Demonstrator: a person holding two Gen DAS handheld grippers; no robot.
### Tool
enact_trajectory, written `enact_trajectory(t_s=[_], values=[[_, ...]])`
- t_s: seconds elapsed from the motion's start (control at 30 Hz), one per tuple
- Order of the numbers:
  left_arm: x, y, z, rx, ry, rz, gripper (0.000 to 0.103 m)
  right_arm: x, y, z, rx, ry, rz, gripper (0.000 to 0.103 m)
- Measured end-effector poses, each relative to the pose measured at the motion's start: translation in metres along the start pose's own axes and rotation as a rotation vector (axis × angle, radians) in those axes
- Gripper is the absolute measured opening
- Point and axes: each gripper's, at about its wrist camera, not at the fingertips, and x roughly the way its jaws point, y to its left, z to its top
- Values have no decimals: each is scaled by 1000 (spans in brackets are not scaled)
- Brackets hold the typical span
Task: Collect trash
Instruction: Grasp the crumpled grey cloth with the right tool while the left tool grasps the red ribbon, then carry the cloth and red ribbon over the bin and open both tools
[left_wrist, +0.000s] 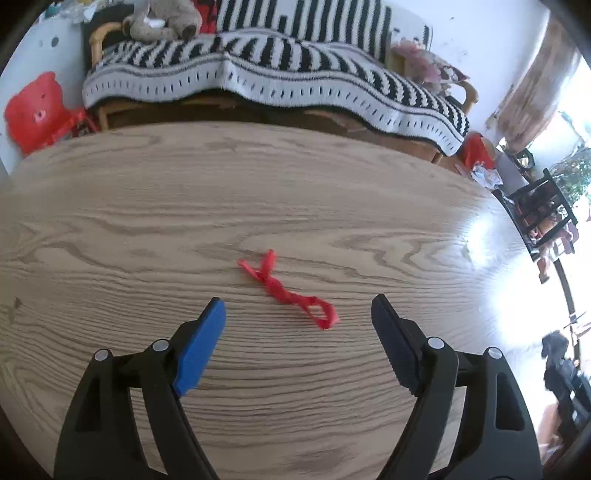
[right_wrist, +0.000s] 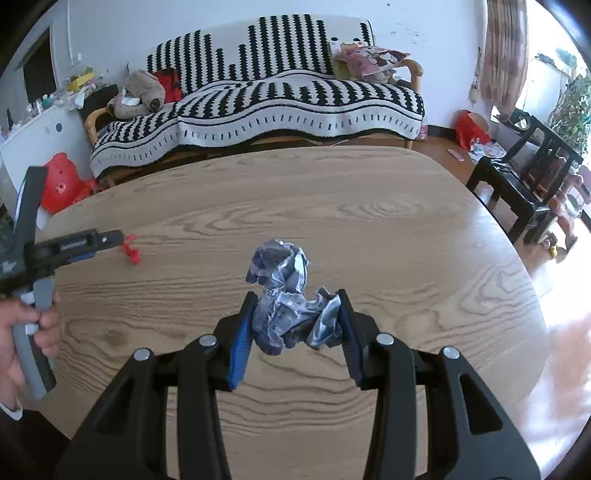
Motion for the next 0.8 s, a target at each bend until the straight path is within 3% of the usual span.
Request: enact_trajectory(t_s=[0.2,0.27,0.33,0.43,0.67,0.8], values=[[26,7,5,-86,50,77,77,-4,-4,-3,-5,-2,-2,42],[34,9,5,-93,57,97,69,-8,-5,-5,-5,-5,-2,42],[36,2,5,-54,42,130,54,-11,-7,-5,-7,-6,-3,42],[37,-7,2,-9,35,140,9,-16,-13,-6,-2,-7,-10,42],[26,-30,-16,62,35,117,7,-23,-30,-15,42,16,0,42],[-2,-67,-31,174,0,57,7,-34,-43,-22,63,13,-12,42]])
